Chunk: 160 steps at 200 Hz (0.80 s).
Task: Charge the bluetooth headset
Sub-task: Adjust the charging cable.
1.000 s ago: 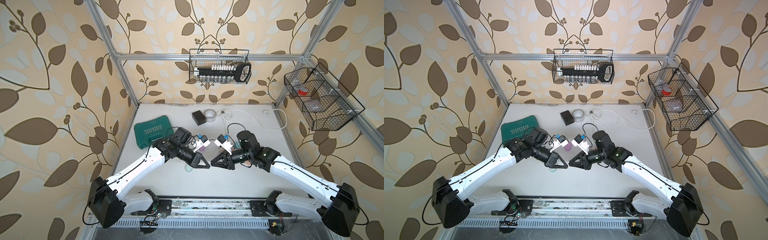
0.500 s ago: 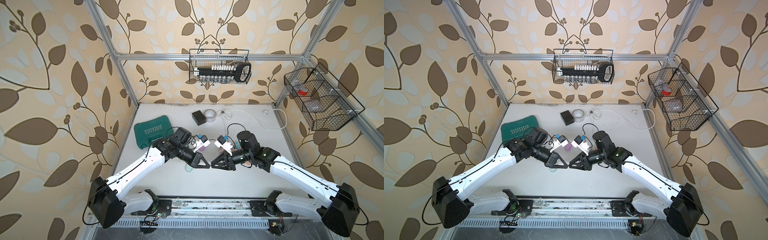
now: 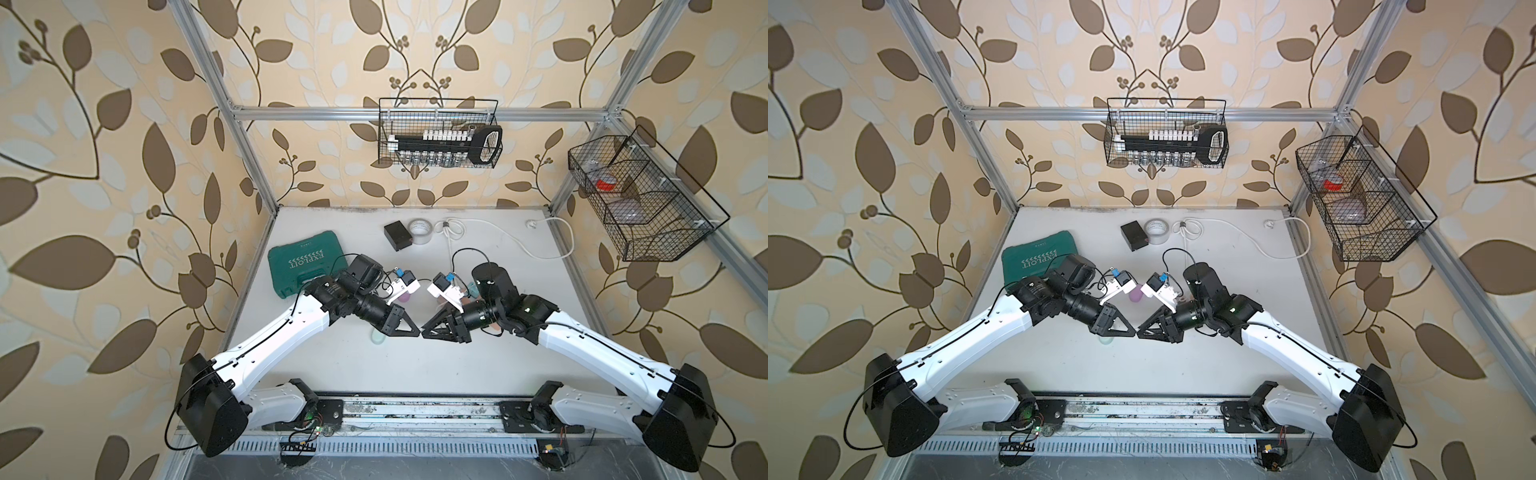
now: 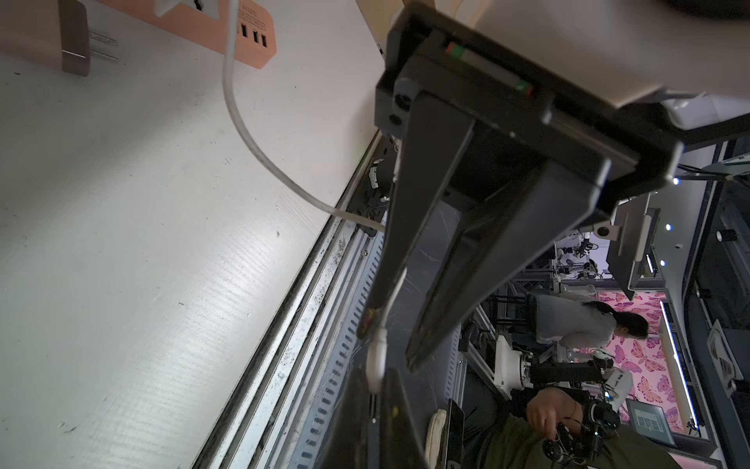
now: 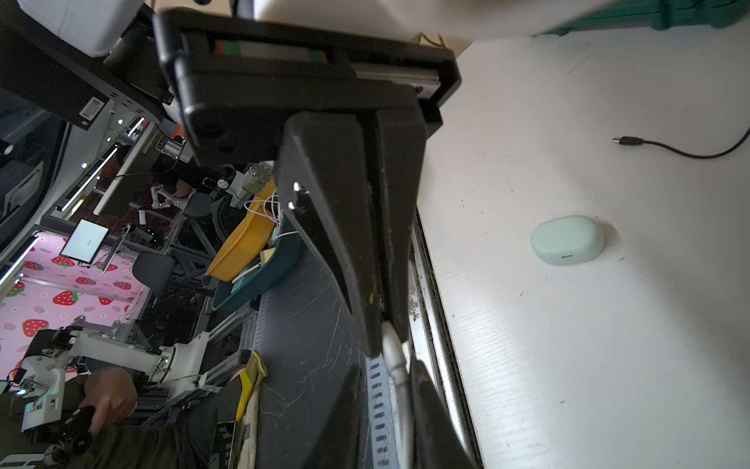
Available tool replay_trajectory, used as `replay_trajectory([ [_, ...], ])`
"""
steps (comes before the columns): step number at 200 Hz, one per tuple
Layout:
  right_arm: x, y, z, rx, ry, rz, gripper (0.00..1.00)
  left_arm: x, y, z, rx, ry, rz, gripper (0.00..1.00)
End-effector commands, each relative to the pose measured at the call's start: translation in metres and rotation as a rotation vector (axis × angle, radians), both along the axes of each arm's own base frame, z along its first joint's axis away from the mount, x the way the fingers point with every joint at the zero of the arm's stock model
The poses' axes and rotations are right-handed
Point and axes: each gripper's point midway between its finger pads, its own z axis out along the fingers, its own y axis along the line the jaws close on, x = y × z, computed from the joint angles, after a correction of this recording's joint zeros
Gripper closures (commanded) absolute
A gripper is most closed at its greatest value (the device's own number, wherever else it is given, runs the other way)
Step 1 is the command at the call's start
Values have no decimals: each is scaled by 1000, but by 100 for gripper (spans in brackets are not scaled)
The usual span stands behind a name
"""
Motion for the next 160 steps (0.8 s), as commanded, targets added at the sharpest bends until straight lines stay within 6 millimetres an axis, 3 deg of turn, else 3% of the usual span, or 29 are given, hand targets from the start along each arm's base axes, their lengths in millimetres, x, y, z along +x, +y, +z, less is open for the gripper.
replay_trajectory([
  [1, -8, 2, -2, 4, 13, 38, 85, 11, 0, 18, -49, -83, 20, 100],
  [78, 0, -1, 4, -8, -36, -6, 96, 7, 2, 15, -41, -74, 12, 100],
  [87, 0, -1, 3, -12, -36, -7, 96, 8, 2, 17, -41, -79, 15, 90],
  [98, 0, -2, 2, -17, -38, -10, 97, 10, 4, 17, -33, -89, 28, 67],
  [103, 0, -3, 2, -19, -39, -12, 97, 11, 4, 18, -30, -93, 34, 61],
  [132, 0, -6, -2, -37, -49, -25, 100, 17, 10, 23, -39, -108, 75, 39],
  [160, 4, -12, -5, -56, -56, -56, 100, 37, 29, 21, 6, -141, 209, 29],
])
